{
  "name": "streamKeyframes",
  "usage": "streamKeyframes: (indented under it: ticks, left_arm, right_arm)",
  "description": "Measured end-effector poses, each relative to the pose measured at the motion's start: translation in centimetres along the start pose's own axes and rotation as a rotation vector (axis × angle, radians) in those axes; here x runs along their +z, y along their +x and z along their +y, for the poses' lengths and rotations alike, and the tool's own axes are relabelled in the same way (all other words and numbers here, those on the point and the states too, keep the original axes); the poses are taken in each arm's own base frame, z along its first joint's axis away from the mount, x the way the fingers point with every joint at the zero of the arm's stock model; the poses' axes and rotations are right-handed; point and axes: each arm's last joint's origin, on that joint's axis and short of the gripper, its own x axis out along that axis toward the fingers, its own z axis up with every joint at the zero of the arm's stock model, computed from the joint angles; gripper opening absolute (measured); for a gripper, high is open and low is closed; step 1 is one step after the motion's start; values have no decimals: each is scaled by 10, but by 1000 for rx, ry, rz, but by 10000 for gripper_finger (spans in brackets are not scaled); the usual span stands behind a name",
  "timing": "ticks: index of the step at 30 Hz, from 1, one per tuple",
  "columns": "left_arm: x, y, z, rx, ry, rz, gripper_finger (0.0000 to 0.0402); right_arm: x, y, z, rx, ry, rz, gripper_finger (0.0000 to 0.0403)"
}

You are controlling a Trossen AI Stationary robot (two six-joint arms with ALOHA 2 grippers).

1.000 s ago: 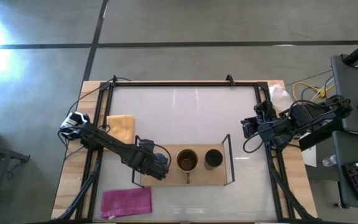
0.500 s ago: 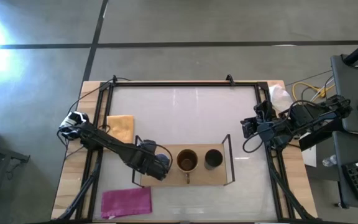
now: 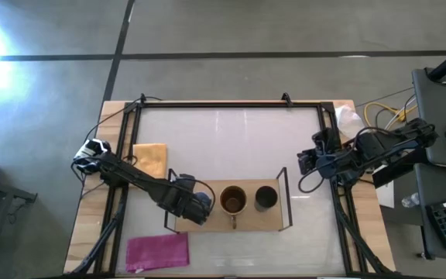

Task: Stack small to large cups/mugs on shelf
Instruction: Put the blue mug on the shelf, then return to Home Position

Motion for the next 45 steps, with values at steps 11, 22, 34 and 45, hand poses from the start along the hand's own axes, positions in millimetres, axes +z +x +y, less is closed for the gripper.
streamKeyframes:
  ticks: [11, 22, 34, 45]
  left_arm:
    - [0, 0, 0, -1, -8, -4, 8]
    - [2, -9, -4, -28, -9, 0, 91]
    - [7, -26, -6, -37, 10, -40, 103]
    - [22, -75, -16, -180, 53, -244, 103]
  right_arm:
    - [-1, 1, 2, -3, -3, 5, 118]
    - [-1, 1, 2, -3, -3, 5, 122]
    - [-1, 1, 2, -4, -3, 3, 123]
    - [1, -2, 7, 46, -104, -28, 123]
